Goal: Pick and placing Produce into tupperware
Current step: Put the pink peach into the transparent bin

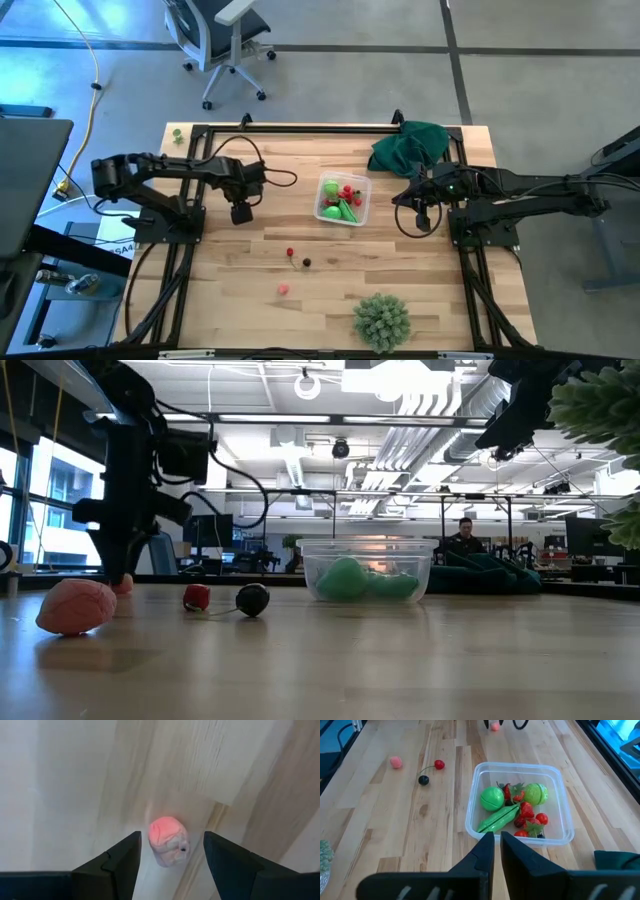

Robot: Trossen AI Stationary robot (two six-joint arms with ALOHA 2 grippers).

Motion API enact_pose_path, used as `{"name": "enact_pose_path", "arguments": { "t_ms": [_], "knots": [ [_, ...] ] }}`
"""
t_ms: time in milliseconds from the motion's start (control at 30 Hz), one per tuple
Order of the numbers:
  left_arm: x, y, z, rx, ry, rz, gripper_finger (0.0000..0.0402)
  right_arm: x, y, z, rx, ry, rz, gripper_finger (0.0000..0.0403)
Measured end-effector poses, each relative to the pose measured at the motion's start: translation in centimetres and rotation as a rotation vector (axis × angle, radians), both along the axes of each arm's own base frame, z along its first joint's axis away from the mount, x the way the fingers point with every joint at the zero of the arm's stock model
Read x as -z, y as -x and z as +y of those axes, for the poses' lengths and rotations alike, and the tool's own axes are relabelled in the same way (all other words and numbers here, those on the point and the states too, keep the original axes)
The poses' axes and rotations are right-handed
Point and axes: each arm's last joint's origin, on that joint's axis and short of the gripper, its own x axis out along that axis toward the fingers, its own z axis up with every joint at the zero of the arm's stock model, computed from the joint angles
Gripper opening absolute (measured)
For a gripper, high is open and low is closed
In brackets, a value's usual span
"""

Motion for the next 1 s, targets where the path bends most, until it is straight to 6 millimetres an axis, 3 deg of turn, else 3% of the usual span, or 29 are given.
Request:
{"name": "enact_pose_path", "arguments": {
  "t_ms": [1000],
  "knots": [
    [1.4,-0.4,0.6,0.019,-0.059,0.089,0.0204,0.0,0.0,0.0,0.0,0.0,0.0,0.0024]
  ]
}}
